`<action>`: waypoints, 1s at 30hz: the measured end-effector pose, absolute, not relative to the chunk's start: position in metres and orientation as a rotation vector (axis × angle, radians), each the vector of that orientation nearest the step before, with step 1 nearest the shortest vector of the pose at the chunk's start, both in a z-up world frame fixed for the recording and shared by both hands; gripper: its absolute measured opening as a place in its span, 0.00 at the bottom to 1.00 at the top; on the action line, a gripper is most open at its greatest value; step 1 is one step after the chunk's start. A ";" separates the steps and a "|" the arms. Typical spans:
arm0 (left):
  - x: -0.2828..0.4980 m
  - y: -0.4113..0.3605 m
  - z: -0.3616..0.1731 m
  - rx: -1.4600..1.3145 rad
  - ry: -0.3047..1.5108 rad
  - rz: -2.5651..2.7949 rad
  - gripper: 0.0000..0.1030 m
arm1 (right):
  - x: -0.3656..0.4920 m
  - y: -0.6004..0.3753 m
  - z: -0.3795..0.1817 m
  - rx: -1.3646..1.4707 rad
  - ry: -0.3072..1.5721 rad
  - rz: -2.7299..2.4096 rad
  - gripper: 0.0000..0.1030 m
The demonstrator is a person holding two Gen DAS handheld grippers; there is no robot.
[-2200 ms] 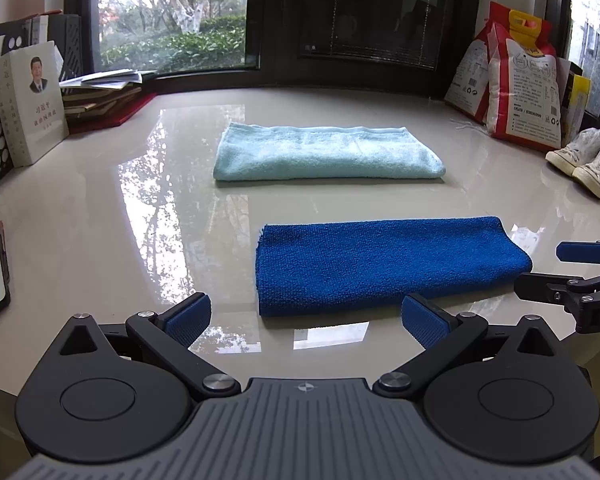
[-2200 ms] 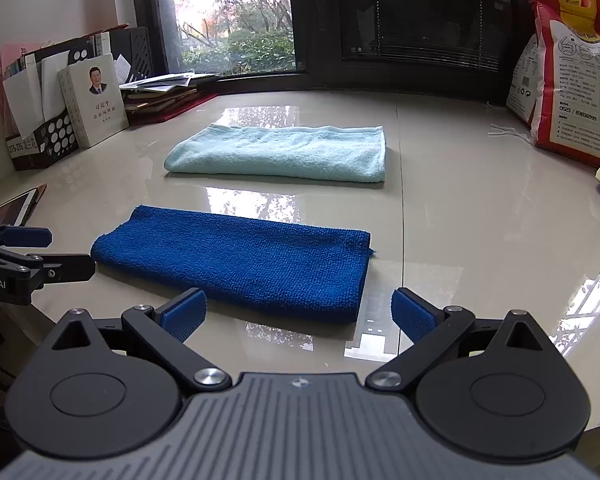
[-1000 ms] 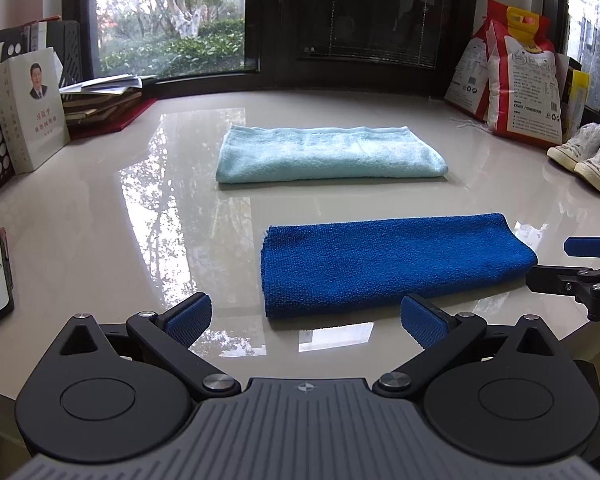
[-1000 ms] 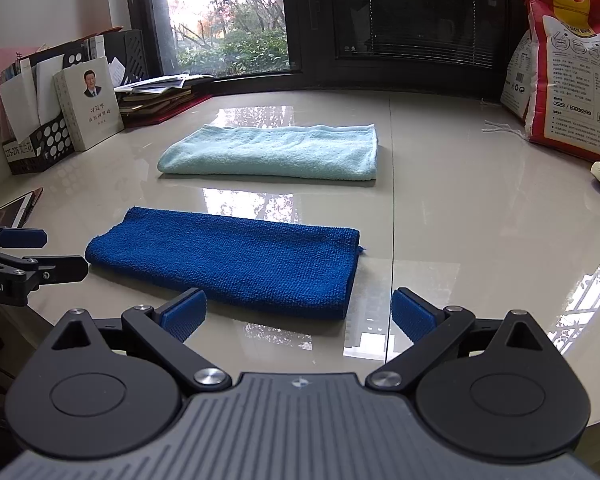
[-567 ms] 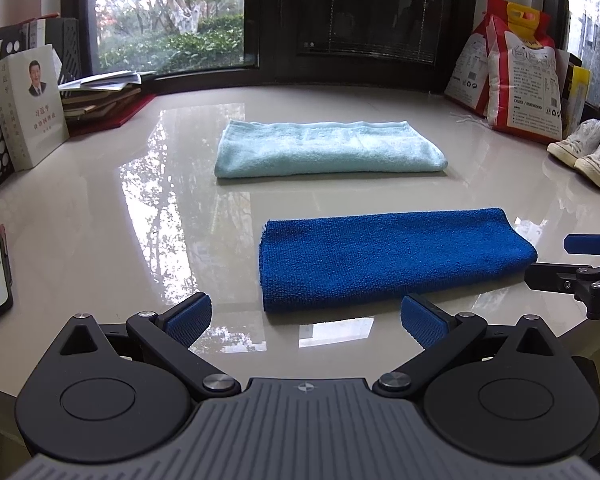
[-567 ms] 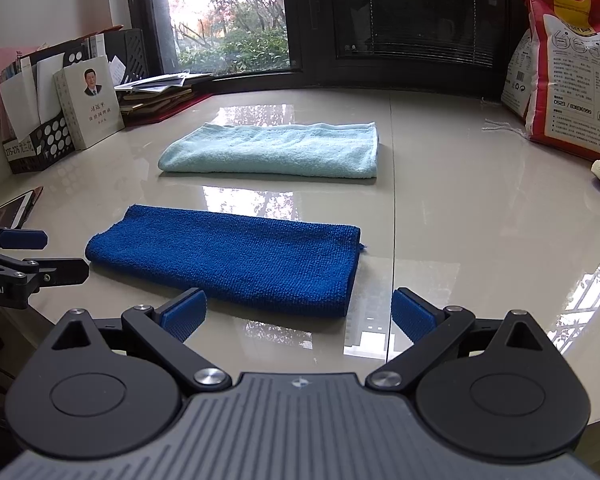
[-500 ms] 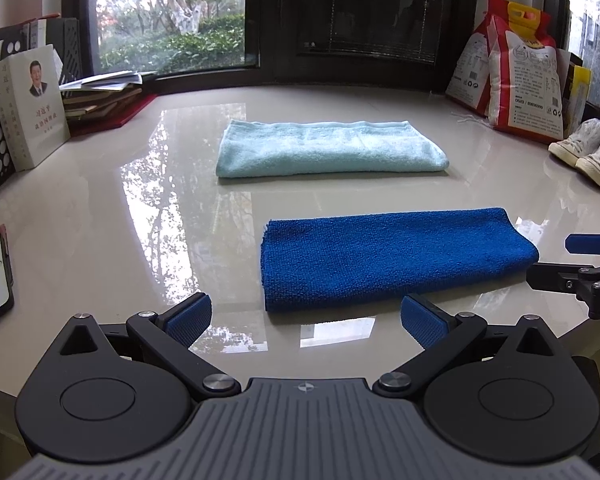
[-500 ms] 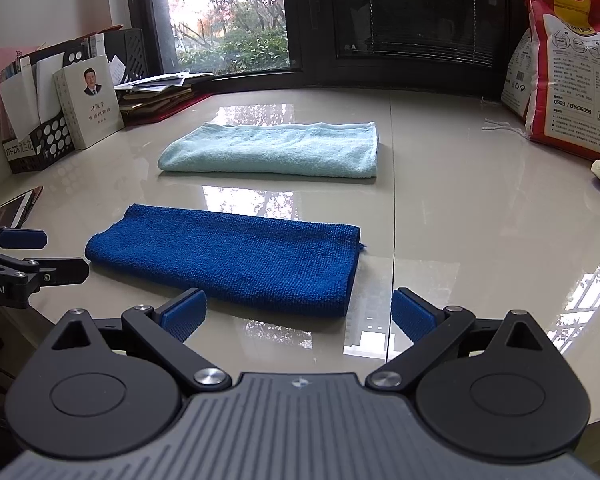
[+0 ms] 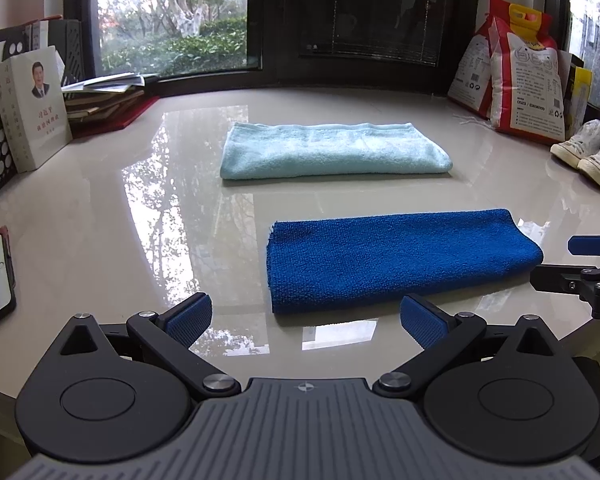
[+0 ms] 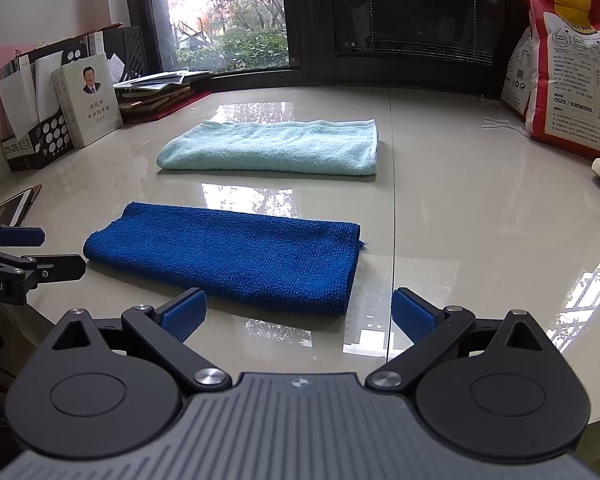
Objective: Fold towel
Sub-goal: 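Move both grippers toward the dark-blue towel's folded edge, then close the left gripper on one corner of the dark-blue towel while the right gripper grasps another corner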
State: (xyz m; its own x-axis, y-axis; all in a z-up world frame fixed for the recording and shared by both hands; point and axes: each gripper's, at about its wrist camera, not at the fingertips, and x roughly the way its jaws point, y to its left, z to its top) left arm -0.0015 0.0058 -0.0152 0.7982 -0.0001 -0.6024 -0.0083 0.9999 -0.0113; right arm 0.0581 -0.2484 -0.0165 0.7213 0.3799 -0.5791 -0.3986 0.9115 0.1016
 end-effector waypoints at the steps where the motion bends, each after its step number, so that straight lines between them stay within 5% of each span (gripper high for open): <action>1: -0.001 0.006 -0.015 -0.013 0.647 0.002 0.91 | 0.058 -0.248 -0.017 -0.031 0.632 0.430 0.97; 16: 0.013 0.019 -0.021 -0.041 0.661 -0.028 0.52 | 0.065 -0.251 -0.022 -0.015 0.615 0.443 0.94; 23: 0.021 0.029 -0.028 -0.063 0.679 -0.039 0.44 | 0.070 -0.253 -0.026 -0.001 0.639 0.465 0.70; 30: 0.026 0.043 -0.033 -0.138 0.685 -0.099 0.15 | 0.067 -0.258 -0.027 0.004 0.650 0.475 0.59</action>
